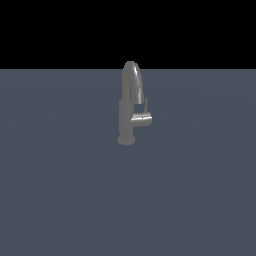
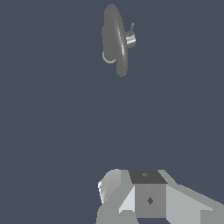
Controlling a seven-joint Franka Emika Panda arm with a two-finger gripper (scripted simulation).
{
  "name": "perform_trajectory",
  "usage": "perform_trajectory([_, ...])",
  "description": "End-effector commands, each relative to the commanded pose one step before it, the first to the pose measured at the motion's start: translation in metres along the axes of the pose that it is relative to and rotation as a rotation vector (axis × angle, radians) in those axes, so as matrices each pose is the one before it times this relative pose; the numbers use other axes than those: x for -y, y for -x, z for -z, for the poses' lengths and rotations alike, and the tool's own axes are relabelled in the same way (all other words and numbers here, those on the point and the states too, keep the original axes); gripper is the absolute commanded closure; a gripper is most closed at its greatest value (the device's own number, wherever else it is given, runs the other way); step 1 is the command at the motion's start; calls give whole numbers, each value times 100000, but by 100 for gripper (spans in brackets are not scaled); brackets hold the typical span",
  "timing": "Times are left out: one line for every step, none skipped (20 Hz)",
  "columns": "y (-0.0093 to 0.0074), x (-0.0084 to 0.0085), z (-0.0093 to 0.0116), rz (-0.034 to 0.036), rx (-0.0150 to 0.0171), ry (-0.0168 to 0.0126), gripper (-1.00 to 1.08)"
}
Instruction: Turn on the faucet by rotating a designated handle.
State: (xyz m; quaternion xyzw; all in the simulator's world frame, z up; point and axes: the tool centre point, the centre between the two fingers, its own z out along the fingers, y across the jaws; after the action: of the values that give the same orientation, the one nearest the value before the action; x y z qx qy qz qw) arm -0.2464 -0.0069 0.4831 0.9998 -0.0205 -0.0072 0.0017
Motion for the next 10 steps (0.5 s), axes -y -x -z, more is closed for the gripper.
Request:
perform_trajectory([0, -1, 0, 0, 0, 0, 108])
perform_trajectory([3, 22, 9, 0, 0, 0, 108])
perform_trajectory([-53, -10, -10, -96, 124, -94, 108])
perform_trajectory([-70, 5, -5, -131, 168, -128, 108])
perform_trajectory([-92, 14, -3, -174, 224, -171, 108])
perform_trajectory([-118, 19, -4, -224, 288, -220, 108])
perform_trajectory([-146, 20, -6, -276, 356, -271, 108])
perform_trajectory([-172, 25, -6, -327, 420, -321, 108])
perform_trajectory([-200, 28, -8, -379, 488, -372, 108])
perform_trajectory([-227, 32, -8, -429, 553, -422, 108])
